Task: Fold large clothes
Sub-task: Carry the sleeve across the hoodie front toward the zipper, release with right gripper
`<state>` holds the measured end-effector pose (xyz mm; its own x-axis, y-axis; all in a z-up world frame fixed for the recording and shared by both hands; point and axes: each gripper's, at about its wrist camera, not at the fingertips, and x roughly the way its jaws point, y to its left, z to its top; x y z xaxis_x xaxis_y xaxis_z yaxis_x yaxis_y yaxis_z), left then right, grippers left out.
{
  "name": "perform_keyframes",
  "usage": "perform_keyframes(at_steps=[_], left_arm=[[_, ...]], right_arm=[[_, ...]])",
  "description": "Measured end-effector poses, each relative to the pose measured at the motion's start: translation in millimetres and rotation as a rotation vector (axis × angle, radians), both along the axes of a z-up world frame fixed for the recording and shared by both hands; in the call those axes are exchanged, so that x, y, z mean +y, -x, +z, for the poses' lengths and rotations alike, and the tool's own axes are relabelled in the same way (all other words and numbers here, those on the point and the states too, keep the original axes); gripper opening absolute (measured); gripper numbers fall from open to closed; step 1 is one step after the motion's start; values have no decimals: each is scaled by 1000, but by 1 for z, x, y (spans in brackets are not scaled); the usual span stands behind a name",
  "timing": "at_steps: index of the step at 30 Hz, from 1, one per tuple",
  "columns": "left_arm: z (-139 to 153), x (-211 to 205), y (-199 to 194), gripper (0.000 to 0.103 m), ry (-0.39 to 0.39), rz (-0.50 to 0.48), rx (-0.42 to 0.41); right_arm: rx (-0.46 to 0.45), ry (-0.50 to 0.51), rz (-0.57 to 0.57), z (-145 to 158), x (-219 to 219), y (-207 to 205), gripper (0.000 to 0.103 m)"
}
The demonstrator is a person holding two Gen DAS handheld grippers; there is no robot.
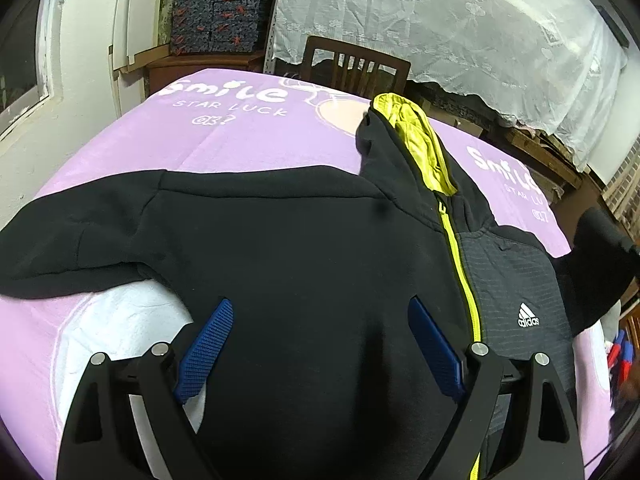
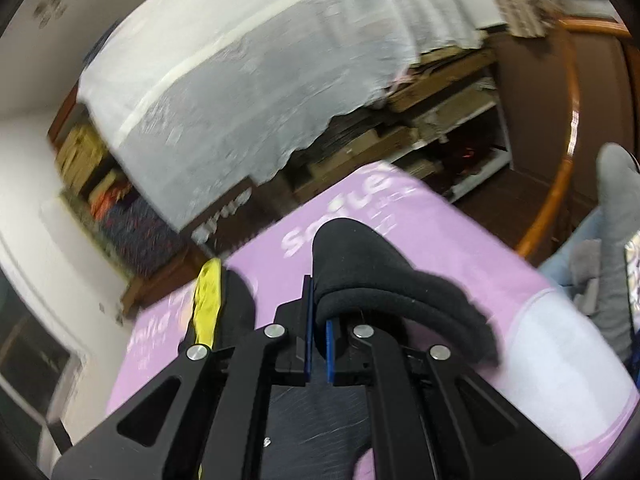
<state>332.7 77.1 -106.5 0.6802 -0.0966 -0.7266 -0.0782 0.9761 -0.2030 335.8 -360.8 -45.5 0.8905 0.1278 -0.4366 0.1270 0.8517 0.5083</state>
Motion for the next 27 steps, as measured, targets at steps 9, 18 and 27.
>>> perform_keyframes(at_steps=[9,18,27], left_arm=[[-9,4,-6,90,9,5,47],[-22,-10,-12,96,-103,-9,81],[-22,-9,-12,97,-102,-10,81]], right_arm=[[190,152,223,-39,107,-21,9],[359,-111,290,-99,86,-33,29],[239,-346,195,-74,27,-9,50]])
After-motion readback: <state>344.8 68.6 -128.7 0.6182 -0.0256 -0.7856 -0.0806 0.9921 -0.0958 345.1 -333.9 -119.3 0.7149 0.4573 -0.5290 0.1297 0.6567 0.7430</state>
